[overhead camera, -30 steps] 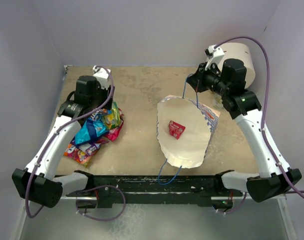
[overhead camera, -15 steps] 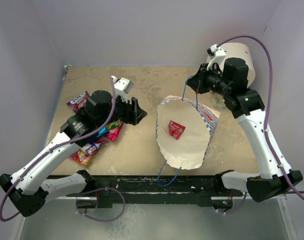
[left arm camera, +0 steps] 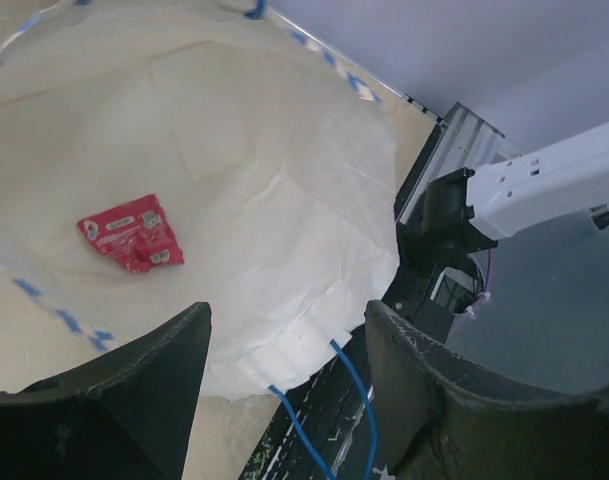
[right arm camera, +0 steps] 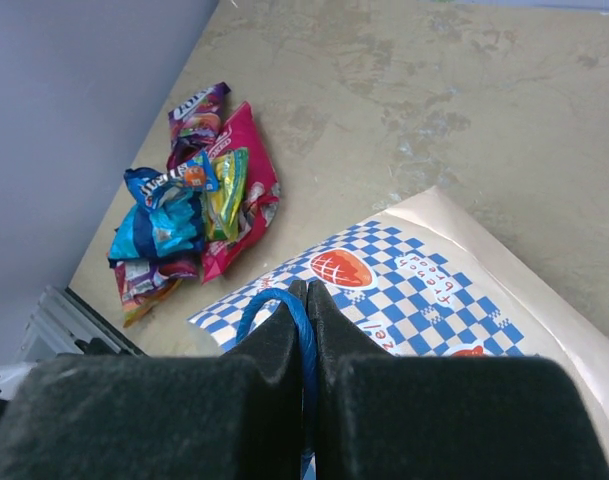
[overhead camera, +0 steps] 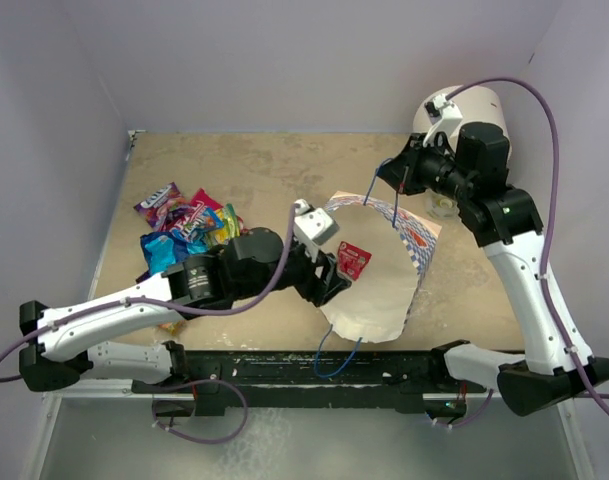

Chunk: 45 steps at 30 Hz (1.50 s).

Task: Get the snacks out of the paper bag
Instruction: Take out the snack from the paper bag.

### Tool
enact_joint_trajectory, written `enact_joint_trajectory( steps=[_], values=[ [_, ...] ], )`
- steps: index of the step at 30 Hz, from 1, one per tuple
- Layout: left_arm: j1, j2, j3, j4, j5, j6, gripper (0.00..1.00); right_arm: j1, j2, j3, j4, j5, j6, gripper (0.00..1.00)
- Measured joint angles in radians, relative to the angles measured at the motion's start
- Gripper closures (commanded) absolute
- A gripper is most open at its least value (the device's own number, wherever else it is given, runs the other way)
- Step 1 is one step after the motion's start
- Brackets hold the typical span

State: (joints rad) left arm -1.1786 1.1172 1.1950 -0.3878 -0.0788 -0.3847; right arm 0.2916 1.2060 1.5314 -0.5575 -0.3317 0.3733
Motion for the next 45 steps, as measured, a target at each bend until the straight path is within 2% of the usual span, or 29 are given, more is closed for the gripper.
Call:
enact_joint_trajectory(
  steps=[5, 8, 10, 12, 17, 23, 26, 28, 30, 32, 41, 43, 45],
  values=[
    [-0.107, 0.091, 0.051, 0.067, -0.068, 0.091, 0.44, 0.000, -0.043, 0.000, 0.000, 0.001, 0.015, 1.00],
    [-0.120, 0.143, 0.067, 0.099, -0.082, 0.139, 0.53, 0.000, -0.056, 0.000, -0.006, 0.004, 0.017, 1.00],
    [-0.120, 0.180, 0.071, 0.109, -0.090, 0.174, 0.64, 0.000, -0.061, 0.000, -0.009, 0.006, 0.016, 1.00],
    [-0.119, 0.219, 0.071, 0.112, -0.107, 0.213, 0.66, 0.000, -0.065, 0.000, -0.014, 0.009, 0.011, 1.00],
    [-0.119, 0.304, 0.069, 0.131, -0.122, 0.304, 0.64, 0.000, -0.066, 0.000, -0.018, 0.009, 0.008, 1.00],
    [-0.119, 0.415, 0.021, 0.246, -0.195, 0.364, 0.45, 0.000, -0.066, 0.000, -0.018, 0.008, 0.008, 1.00],
    [-0.119, 0.490, 0.001, 0.293, -0.260, 0.383, 0.41, 0.000, -0.057, 0.008, -0.022, 0.008, 0.008, 1.00],
    [-0.119, 0.547, 0.001, 0.330, -0.300, 0.397, 0.42, 0.000, -0.044, 0.024, -0.027, 0.008, 0.008, 1.00],
    [-0.111, 0.598, 0.001, 0.367, -0.325, 0.398, 0.56, 0.000, -0.032, 0.040, -0.031, 0.008, 0.008, 1.00],
    [-0.098, 0.644, 0.005, 0.386, -0.328, 0.393, 0.61, 0.000, -0.026, 0.052, -0.038, 0.008, 0.008, 1.00],
    [-0.046, 0.736, 0.014, 0.457, -0.352, 0.376, 0.59, 0.000, -0.023, 0.110, -0.079, 0.008, 0.000, 1.00],
    [-0.039, 0.760, 0.032, 0.456, -0.356, 0.357, 0.55, 0.000, -0.023, 0.114, -0.087, 0.008, 0.000, 1.00],
    [-0.024, 0.789, 0.058, 0.451, -0.363, 0.334, 0.46, 0.000, -0.022, 0.116, -0.093, 0.007, 0.001, 1.00]
  ],
)
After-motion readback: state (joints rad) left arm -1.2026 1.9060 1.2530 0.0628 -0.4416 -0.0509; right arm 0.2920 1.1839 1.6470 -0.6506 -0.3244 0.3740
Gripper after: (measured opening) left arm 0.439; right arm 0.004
